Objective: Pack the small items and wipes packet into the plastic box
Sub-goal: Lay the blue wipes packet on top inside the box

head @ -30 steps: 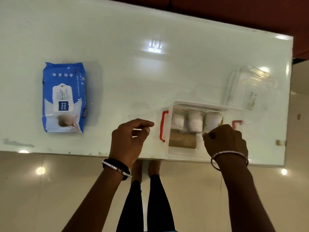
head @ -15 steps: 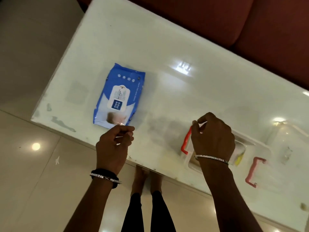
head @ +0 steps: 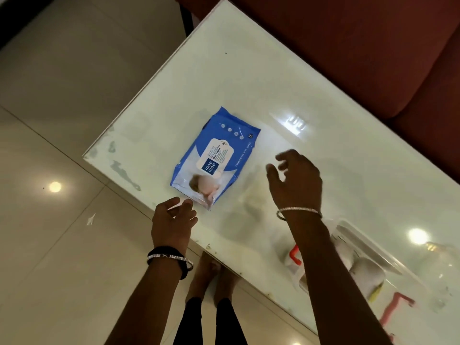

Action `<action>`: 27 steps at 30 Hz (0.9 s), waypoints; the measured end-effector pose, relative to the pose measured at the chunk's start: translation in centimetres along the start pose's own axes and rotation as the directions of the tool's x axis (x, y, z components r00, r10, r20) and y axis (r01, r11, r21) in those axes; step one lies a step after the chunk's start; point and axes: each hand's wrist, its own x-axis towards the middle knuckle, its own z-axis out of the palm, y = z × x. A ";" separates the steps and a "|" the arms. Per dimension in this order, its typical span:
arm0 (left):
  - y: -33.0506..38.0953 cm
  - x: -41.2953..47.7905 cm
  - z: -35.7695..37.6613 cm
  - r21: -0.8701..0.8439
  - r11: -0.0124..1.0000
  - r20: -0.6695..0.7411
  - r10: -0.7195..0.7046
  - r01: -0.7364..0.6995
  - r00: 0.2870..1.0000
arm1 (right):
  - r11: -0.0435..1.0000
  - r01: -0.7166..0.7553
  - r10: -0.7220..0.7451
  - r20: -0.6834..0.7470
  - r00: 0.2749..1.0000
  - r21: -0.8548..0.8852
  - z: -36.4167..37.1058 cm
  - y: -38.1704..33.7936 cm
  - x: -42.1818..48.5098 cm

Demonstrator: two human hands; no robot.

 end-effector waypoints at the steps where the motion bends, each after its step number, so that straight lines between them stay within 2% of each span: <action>1: 0.2 0.4 0.2 -0.050 0.997 0.011 -0.051 0.052 0.999 | 0.999 0.039 -0.040 0.031 0.999 0.028 0.9 -0.7 1.2; 5: 0.7 1.6 0.8 -0.141 0.977 0.076 -0.153 0.162 0.985 | 0.990 0.091 -0.107 0.143 0.984 0.111 4.2 -2.9 5.3; 10: 1.0 2.0 1.2 -0.166 0.972 0.150 -0.144 0.168 0.978 | 0.995 0.060 -0.072 0.158 0.985 0.077 6.6 -3.7 8.0; 13: 1.0 2.0 1.7 -0.166 0.973 0.173 -0.131 0.160 0.976 | 0.996 -0.017 0.001 0.188 0.982 0.082 6.9 -2.9 8.8; 19: 1.1 2.0 1.3 -0.208 0.975 0.104 -0.062 0.083 0.993 | 0.977 -0.168 0.112 0.361 0.926 0.128 6.2 -1.2 8.4; 23: 0.8 1.3 0.4 -0.235 0.972 0.181 0.015 0.028 0.983 | 0.910 -0.292 0.166 0.386 0.908 0.295 4.5 -0.2 5.3; 27: 0.3 0.4 -0.5 -0.233 0.972 0.220 0.064 -0.011 0.974 | 0.735 -0.418 0.231 0.382 0.895 0.534 1.5 0.9 0.9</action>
